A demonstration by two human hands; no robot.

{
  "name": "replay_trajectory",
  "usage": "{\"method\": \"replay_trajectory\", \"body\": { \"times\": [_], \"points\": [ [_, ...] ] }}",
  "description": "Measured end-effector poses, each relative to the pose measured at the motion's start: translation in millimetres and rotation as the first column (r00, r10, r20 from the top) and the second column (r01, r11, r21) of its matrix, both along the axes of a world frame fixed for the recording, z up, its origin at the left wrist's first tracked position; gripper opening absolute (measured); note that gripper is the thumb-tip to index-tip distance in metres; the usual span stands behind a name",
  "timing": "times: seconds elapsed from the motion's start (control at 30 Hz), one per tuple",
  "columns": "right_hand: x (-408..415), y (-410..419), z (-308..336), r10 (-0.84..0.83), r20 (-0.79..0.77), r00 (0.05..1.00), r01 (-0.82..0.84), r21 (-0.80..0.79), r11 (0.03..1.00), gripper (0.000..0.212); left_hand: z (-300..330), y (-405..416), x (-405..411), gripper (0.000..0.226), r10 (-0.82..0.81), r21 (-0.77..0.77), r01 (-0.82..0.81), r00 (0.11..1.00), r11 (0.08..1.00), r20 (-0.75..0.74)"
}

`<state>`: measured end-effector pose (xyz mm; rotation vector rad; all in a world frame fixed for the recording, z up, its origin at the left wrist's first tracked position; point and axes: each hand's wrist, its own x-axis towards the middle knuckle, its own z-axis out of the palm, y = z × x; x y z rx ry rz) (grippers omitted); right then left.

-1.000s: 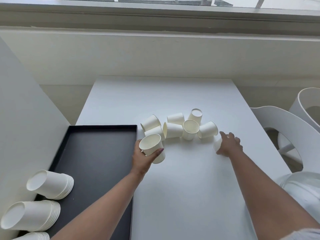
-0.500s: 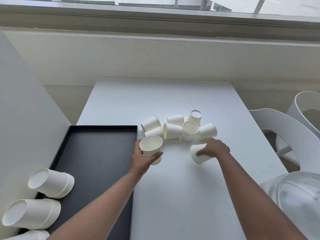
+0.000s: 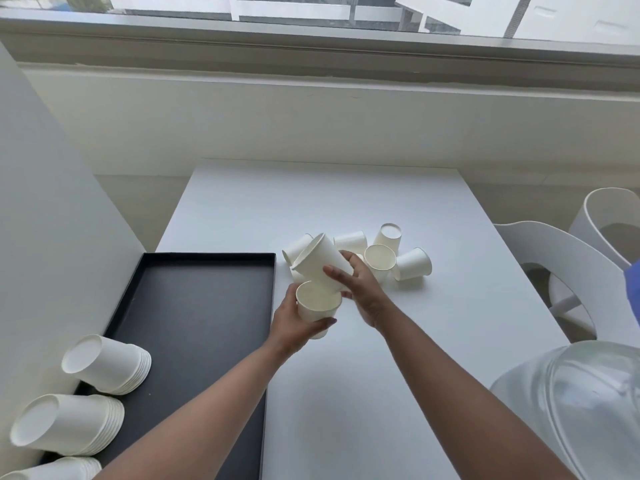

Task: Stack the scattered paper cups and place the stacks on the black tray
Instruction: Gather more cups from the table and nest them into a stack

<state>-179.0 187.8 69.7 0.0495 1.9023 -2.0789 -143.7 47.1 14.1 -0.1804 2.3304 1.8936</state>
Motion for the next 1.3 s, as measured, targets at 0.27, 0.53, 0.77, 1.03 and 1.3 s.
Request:
{"method": "replay_trajectory", "body": {
  "times": [0.27, 0.53, 0.77, 1.03, 1.3],
  "points": [
    [10, -8, -15, 0.089, -0.043, 0.995, -0.088, 0.034, 0.996, 0.061, 8, 2, 3, 0.068, 0.023, 0.010, -0.023, 0.999, 1.000, -0.039],
    [6, -2, -2, 0.146, -0.104, 0.984, -0.136, 0.100, 0.986, 0.070, 4, -3, 2, 0.065, 0.036, -0.080, -0.042, 0.996, 0.996, -0.082],
    [5, -2, -6, 0.245, -0.204, 0.948, -0.161, 0.357, 0.920, 0.055, 2, -2, 3, 0.055, 0.050, -0.075, -0.055, 0.996, 0.996, -0.069],
    [3, -14, -27, 0.268, -0.178, 0.947, -0.167, 0.439, 0.883, 0.054, -12, -14, 7, 0.055, 0.098, -0.092, -0.101, 0.995, 0.991, -0.029],
    [-28, -13, -47, 0.019, -0.042, 0.999, 0.008, 0.557, 0.830, 0.049, -25, -46, -5, 0.064, 0.282, -0.160, -0.276, 0.959, 0.948, 0.014]
  ]
}}
